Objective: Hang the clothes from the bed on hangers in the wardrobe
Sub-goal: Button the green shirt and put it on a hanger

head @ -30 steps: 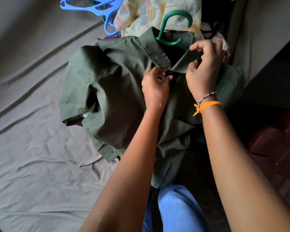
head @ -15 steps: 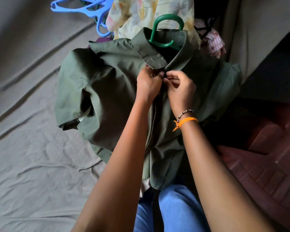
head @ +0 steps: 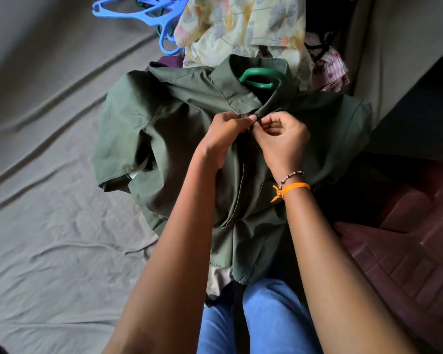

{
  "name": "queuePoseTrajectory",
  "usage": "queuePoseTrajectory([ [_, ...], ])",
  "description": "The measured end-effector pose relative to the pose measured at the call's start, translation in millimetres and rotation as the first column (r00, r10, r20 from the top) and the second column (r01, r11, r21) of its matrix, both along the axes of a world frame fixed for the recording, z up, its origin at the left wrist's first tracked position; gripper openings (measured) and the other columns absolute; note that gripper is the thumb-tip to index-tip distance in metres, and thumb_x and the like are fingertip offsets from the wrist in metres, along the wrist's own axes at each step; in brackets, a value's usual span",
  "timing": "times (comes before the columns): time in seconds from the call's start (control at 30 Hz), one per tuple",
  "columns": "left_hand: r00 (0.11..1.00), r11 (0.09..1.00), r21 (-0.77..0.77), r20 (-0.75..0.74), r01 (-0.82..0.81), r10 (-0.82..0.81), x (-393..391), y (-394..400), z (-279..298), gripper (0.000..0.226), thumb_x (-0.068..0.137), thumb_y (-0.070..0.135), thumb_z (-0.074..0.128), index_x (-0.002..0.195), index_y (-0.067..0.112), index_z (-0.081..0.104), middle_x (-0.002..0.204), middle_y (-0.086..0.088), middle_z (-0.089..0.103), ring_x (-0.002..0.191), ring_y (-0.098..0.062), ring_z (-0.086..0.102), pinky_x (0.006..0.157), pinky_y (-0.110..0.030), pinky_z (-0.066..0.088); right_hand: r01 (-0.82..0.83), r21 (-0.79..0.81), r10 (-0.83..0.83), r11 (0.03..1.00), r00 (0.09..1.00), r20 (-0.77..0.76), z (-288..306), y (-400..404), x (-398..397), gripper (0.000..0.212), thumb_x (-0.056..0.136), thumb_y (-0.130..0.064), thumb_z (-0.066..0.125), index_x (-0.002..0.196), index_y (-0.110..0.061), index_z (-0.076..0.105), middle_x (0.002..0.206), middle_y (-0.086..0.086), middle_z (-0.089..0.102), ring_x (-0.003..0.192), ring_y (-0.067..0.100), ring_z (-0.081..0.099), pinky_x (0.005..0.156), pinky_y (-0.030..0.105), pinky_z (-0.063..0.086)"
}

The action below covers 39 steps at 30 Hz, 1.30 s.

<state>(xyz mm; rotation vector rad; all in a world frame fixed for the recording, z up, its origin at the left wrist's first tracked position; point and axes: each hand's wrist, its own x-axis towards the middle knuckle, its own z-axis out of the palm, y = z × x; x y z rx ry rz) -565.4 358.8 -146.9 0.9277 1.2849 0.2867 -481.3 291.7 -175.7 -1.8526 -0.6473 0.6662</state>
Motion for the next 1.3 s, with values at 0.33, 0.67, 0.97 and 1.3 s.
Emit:
queuePoseTrajectory([
  [0.33, 0.973, 0.967, -0.119, 0.038, -0.224, 0.229, 8, -17, -1, 0.027, 0.086, 0.001, 0.060, 0.064, 0.015, 0.052, 0.059, 0.000, 0.059, 0.057, -0.011, 0.055, 0.062, -0.021, 0.051, -0.130, -0.105, 0.161, 0.986, 0.904, 0.395, -7, -9, -6, 0.019, 0.083, -0.016, 0.057, 0.076, 0.000, 0.052, 0.073, 0.017, 0.056, 0.066, 0.033, 0.052, 0.058, 0.031, 0.026],
  [0.67, 0.965, 0.976, -0.142, 0.178, -0.166, 0.191, 9, -32, -7, 0.029, 0.093, -0.005, 0.048, 0.069, 0.010, 0.055, 0.053, 0.006, 0.064, 0.050, 0.000, 0.060, 0.057, -0.013, 0.051, -0.078, -0.375, 0.231, 0.924, 0.894, 0.384, 4, -6, 1, 0.029, 0.092, -0.028, 0.051, 0.100, -0.003, 0.064, 0.104, 0.017, 0.067, 0.100, 0.036, 0.058, 0.076, 0.038, 0.035],
  [0.97, 0.969, 0.969, -0.026, 0.001, -0.246, 0.246, 8, -27, -28, 0.023, 0.091, -0.002, 0.055, 0.073, 0.013, 0.054, 0.066, 0.000, 0.053, 0.048, 0.001, 0.050, 0.053, -0.013, 0.050, 0.026, -0.262, 0.000, 0.965, 0.995, 0.099, 11, 1, 24, 0.040, 0.098, -0.033, 0.043, 0.081, -0.004, 0.064, 0.086, 0.014, 0.068, 0.084, 0.035, 0.058, 0.065, 0.032, 0.032],
  [1.3, 0.971, 0.975, 0.040, 0.101, -0.220, 0.215, -11, -36, -41, 0.027, 0.082, -0.017, 0.056, 0.081, 0.010, 0.054, 0.068, 0.003, 0.059, 0.052, 0.000, 0.058, 0.053, -0.015, 0.047, -0.414, -0.416, 0.575, 0.810, 0.699, 0.425, 5, 24, 80, 0.065, 0.062, 0.006, 0.049, 0.121, -0.019, 0.051, 0.123, 0.011, 0.045, 0.111, 0.036, 0.041, 0.095, 0.037, 0.034],
])
